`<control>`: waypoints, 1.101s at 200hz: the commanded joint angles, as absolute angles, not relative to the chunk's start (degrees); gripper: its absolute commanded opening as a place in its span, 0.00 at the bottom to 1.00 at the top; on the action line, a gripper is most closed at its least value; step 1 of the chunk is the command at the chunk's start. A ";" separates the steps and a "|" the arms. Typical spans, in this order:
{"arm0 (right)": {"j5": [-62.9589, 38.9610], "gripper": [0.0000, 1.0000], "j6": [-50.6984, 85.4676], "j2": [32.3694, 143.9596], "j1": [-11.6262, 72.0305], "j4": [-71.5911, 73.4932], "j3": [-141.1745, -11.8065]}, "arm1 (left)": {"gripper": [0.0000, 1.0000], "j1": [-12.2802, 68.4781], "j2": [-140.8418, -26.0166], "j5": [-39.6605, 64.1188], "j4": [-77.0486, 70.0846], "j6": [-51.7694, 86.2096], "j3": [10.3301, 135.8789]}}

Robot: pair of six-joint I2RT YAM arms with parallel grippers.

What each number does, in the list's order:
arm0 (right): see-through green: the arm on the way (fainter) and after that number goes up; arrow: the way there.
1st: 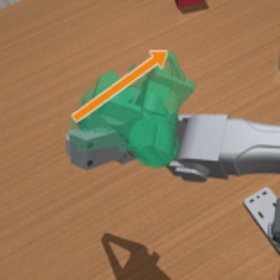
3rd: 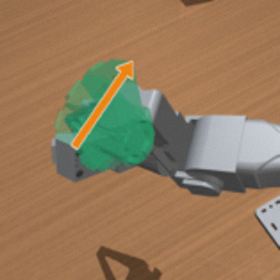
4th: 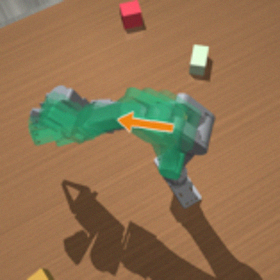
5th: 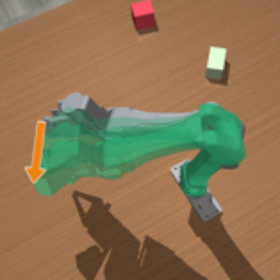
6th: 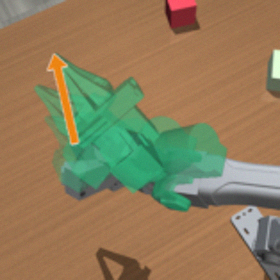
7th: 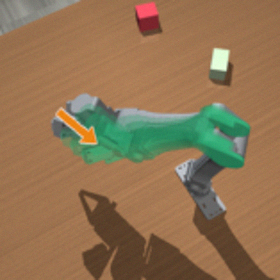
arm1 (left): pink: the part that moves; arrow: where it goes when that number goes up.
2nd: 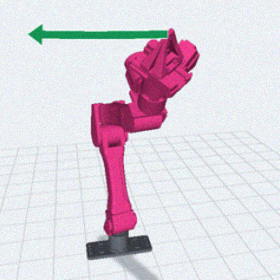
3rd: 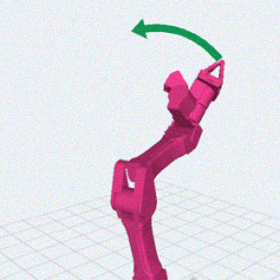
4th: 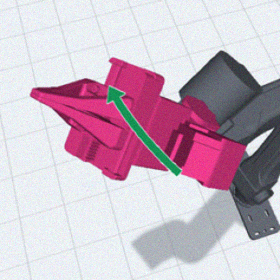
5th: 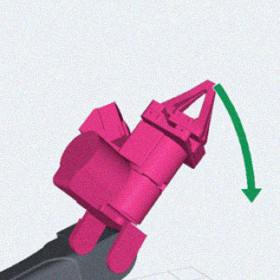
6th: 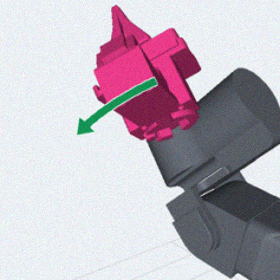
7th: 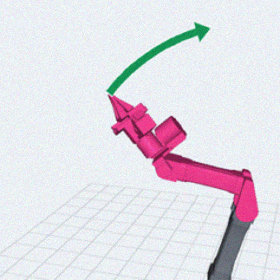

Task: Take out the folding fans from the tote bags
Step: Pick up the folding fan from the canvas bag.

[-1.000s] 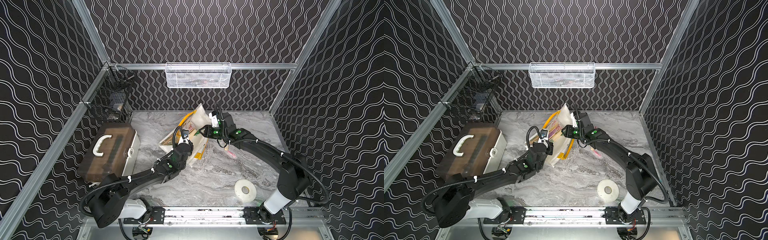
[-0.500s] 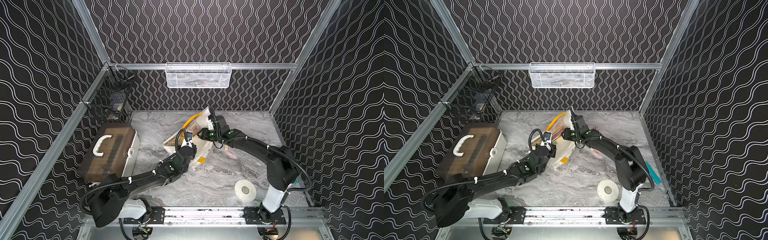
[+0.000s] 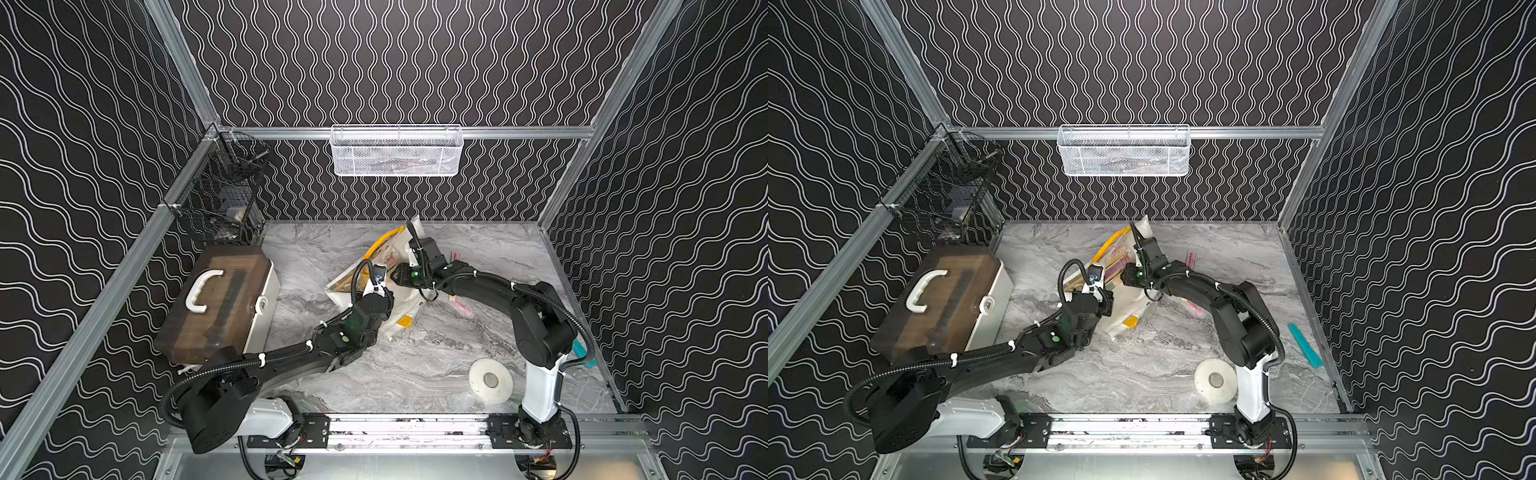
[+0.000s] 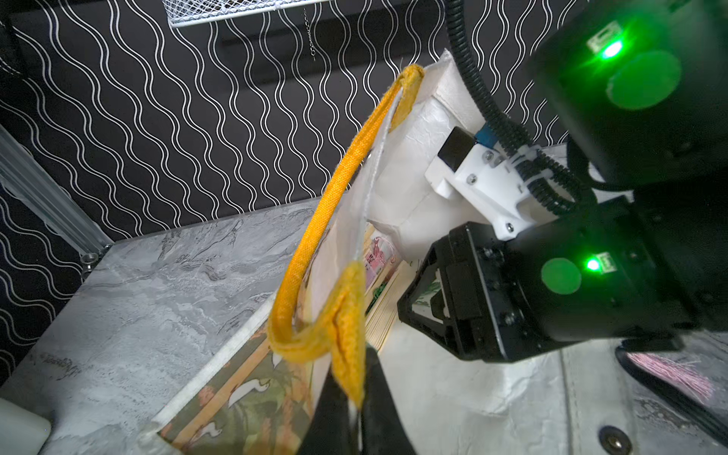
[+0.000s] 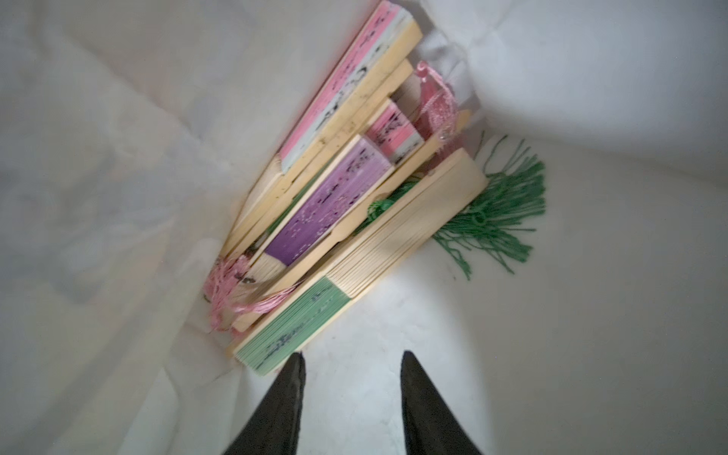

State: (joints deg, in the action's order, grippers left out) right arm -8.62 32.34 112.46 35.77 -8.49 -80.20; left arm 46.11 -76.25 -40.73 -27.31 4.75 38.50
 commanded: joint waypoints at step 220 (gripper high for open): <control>0.51 0.48 40.88 104.33 39.27 11.92 -63.39 | 0.00 49.04 -82.23 -40.96 -31.26 7.65 42.01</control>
State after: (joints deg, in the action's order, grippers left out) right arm -1.56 39.88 104.18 38.28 9.43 -64.27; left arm 48.99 -82.28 -40.80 -29.10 6.92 41.45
